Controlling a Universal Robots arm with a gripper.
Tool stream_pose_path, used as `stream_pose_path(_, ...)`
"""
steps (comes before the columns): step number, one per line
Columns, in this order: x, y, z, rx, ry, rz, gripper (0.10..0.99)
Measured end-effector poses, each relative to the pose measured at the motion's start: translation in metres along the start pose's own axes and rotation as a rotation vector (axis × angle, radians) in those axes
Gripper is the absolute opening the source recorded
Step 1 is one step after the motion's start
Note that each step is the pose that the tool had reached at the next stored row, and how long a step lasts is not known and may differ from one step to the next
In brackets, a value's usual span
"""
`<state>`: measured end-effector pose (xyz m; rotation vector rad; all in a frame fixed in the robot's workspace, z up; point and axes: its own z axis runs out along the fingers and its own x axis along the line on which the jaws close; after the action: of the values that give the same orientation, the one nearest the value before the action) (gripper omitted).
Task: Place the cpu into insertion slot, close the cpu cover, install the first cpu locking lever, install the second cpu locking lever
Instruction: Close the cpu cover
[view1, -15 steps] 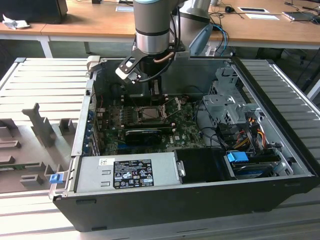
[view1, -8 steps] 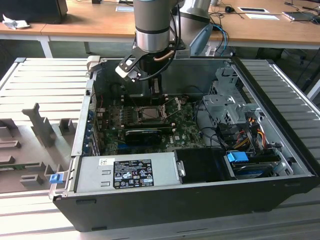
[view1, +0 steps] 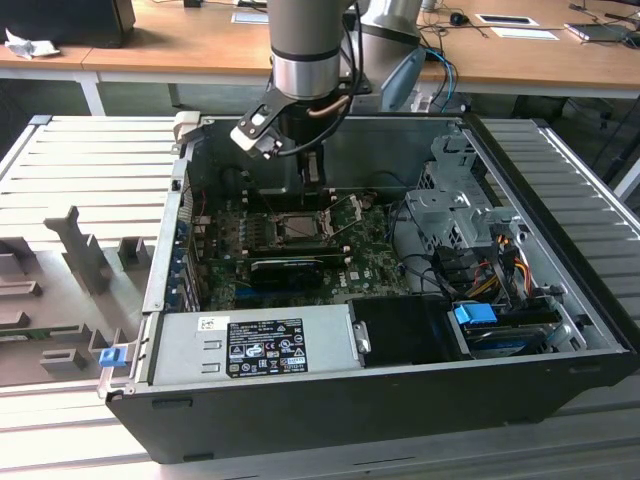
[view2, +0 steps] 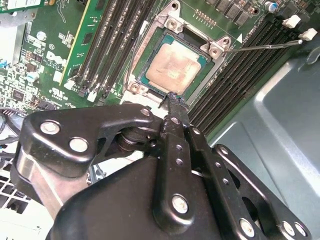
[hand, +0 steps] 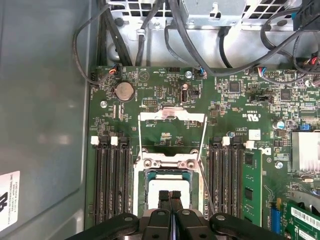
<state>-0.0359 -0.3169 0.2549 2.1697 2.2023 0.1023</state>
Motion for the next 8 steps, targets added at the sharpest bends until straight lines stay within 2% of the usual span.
stream_pose_path(8, 0.0006, 0.0027, -0.0051, 0.000, 0.0002, 0.000, 0.106)
